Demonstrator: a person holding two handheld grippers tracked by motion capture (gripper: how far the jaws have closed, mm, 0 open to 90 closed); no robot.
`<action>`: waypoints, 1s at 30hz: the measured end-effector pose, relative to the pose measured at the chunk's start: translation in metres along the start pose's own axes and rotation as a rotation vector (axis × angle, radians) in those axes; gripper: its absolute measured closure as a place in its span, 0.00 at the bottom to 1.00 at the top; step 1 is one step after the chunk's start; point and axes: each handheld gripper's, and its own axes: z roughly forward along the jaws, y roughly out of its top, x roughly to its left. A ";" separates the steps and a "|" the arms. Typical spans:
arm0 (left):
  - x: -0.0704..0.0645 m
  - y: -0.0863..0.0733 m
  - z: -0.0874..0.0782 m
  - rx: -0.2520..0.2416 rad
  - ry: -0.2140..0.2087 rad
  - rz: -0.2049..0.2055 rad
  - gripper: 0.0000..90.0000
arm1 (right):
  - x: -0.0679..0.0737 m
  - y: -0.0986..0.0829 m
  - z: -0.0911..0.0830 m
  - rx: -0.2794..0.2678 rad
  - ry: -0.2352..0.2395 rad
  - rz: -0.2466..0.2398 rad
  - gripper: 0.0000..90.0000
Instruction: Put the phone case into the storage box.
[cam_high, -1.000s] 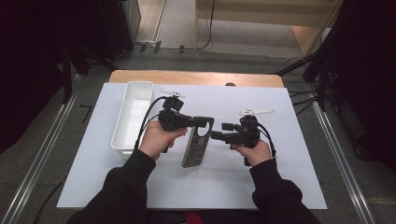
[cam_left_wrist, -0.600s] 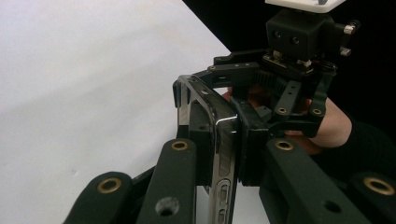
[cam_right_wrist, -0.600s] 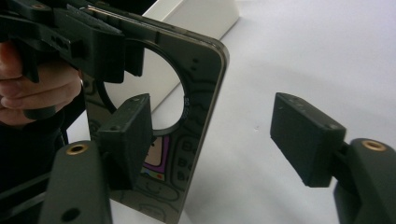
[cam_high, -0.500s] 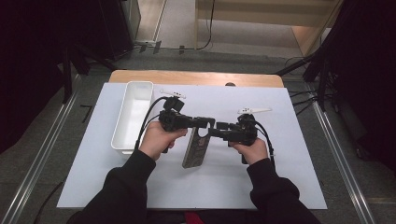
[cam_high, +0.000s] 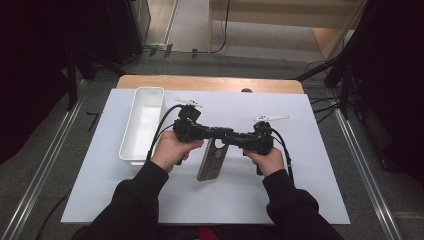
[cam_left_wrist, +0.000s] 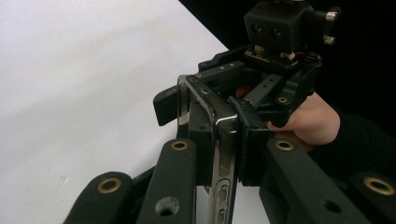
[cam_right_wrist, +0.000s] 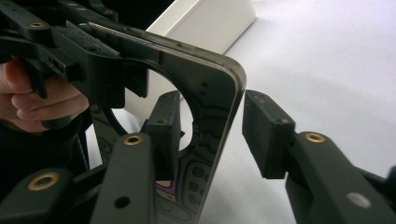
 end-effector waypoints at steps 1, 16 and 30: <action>0.000 0.000 0.000 0.000 -0.001 0.001 0.88 | 0.000 0.000 0.000 -0.003 0.003 0.000 0.66; 0.000 0.000 -0.001 -0.008 -0.012 0.017 0.88 | -0.001 0.001 -0.002 -0.009 0.024 0.013 0.76; 0.000 0.000 -0.003 -0.023 -0.005 0.033 0.87 | 0.007 0.006 -0.007 0.020 -0.014 0.019 0.78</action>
